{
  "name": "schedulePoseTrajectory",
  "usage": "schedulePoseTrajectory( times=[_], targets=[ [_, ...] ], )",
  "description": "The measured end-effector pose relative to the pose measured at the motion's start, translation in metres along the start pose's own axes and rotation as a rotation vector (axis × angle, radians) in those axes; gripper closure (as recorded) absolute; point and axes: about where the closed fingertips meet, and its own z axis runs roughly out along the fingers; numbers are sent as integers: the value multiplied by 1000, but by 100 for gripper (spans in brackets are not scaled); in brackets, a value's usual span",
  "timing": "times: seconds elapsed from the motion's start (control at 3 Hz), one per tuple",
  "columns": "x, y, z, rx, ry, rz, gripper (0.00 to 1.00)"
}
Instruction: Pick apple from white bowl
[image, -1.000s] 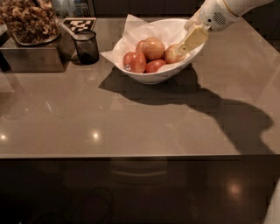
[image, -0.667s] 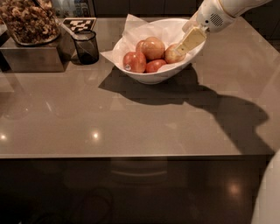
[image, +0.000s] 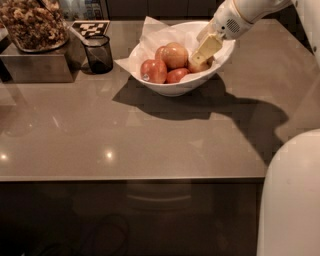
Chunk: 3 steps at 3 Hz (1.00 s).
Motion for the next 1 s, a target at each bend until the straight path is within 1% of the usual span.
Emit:
schedulePoseTrajectory(
  times=[0.33, 0.67, 1.0],
  targets=[
    [-2, 2, 4, -20, -12, 9, 36],
    [3, 9, -1, -23, -13, 31, 33],
    [6, 13, -13, -5, -8, 41, 32]
  ],
)
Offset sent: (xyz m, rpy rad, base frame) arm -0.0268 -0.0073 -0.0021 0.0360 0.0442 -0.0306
